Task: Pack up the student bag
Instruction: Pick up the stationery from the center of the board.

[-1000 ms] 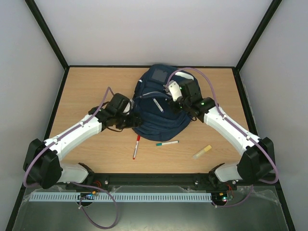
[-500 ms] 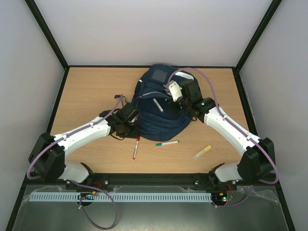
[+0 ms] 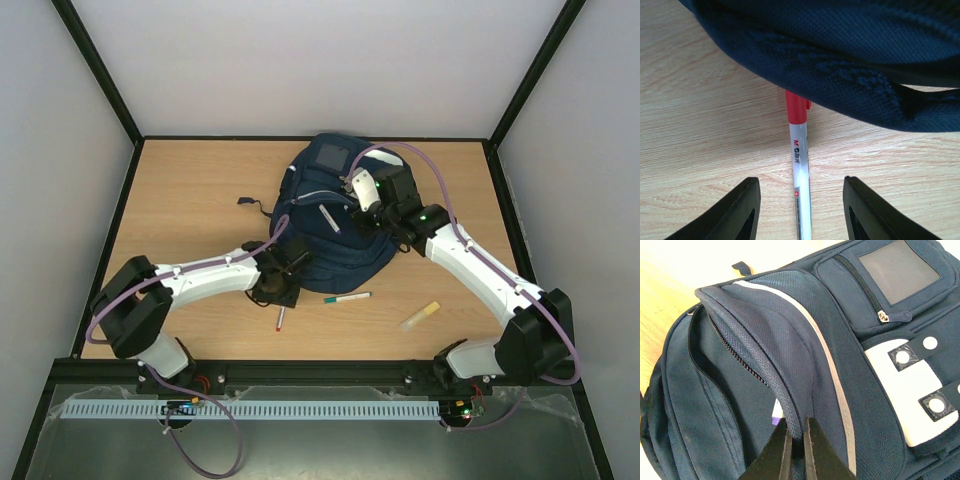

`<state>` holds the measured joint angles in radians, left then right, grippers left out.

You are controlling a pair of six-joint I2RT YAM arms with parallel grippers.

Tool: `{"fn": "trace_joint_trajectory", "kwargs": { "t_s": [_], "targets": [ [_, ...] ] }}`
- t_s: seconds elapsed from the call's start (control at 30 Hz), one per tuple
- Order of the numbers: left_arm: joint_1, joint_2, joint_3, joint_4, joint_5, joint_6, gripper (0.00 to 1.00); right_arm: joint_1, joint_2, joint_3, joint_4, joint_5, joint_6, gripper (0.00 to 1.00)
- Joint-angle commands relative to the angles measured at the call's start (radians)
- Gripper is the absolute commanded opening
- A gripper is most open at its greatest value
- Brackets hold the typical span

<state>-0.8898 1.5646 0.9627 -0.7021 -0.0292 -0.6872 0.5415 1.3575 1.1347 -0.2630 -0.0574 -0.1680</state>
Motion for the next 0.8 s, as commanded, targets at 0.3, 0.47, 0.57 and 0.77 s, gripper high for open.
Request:
{"fn": "trace_joint_trajectory", "kwargs": {
  "t_s": [0.3,0.47,0.57,0.77],
  "targets": [
    [-0.017,0.103,-0.020,0.013,-0.050,-0.040,0.34,-0.006,-0.043,-0.001,0.031,0.013,0.010,0.01],
    [-0.017,0.110,-0.029,0.007,-0.069,-0.034,0.30,-0.007,-0.032,0.007,0.028,0.010,0.011,0.01],
    [-0.012,0.112,-0.047,0.002,-0.083,-0.032,0.27,-0.006,-0.034,0.008,0.026,0.012,0.010,0.01],
    [-0.005,0.104,-0.091,0.011,-0.074,-0.029,0.19,-0.007,-0.043,-0.002,0.031,0.017,0.008,0.01]
  ]
}}
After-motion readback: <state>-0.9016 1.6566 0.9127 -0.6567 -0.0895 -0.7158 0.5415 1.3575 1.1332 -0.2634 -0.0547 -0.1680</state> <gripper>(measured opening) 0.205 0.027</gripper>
